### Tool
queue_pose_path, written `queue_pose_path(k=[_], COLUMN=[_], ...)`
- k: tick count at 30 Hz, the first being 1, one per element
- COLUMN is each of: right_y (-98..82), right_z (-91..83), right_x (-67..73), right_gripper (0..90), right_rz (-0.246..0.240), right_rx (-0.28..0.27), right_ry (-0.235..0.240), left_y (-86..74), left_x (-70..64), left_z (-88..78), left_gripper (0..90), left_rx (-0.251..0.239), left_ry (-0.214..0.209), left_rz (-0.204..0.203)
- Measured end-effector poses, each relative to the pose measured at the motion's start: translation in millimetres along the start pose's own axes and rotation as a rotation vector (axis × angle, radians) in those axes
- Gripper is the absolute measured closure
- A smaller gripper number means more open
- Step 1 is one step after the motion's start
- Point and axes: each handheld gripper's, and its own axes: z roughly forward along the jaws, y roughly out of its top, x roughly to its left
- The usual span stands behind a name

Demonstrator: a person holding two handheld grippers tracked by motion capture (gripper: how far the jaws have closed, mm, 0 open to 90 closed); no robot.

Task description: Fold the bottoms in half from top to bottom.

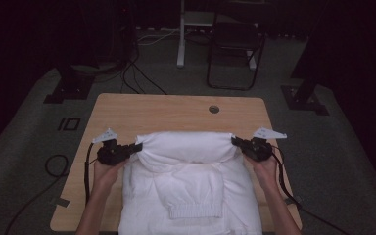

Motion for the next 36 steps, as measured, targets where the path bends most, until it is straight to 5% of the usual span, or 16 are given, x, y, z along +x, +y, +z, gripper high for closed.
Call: queue_pose_path(k=[4,6,7,13,14,18,20,25,29,36], right_y=[-32.4,-38.8,-58.5,-87.3,-93.5,-90.8,-86.3,-79.0,-68.8,-49.3], right_z=[-13.7,-14.9,-18.5,-13.1,-4.2,6.2,13.3,26.8,46.8,75.9], right_x=[10.4,12.1,19.0,31.6,35.4,34.4,33.5,28.1,13.0,-0.8], right_gripper=[87.9,87.9,87.8,87.4,87.3,87.1,87.1,87.1,87.1,87.2], right_rz=[0.016,0.016,0.025,0.031,0.002,0.005,-0.018,-0.013,0.013,-0.019], right_rx=[0.057,0.07,0.12,0.238,0.291,0.309,0.31,0.301,0.28,0.292], right_ry=[0.04,0.04,0.045,0.073,0.061,0.046,0.013,-0.025,-0.045,-0.112], left_y=[-32.6,-32.6,-61.5,-87.4,-86.9,-82.4,-73.5,-64.8,-45.0,-26.6], left_x=[-17.4,-17.4,-24.6,-30.9,-33.9,-34.6,-30.1,-19.1,-0.5,20.3], left_z=[-7.7,-7.7,-1.9,10.9,15.6,21.4,33.0,44.0,66.7,87.9], left_gripper=[85.5,85.5,85.4,85.5,85.5,85.6,85.6,85.6,85.7,85.7], left_rx=[0.071,0.071,0.158,0.281,0.292,0.303,0.301,0.282,0.27,0.247], left_ry=[-0.036,-0.036,-0.04,0.028,0.065,0.106,0.173,0.207,0.288,0.344], left_rz=[0.021,0.021,0.01,0.049,0.09,0.124,0.152,0.138,0.134,0.1])
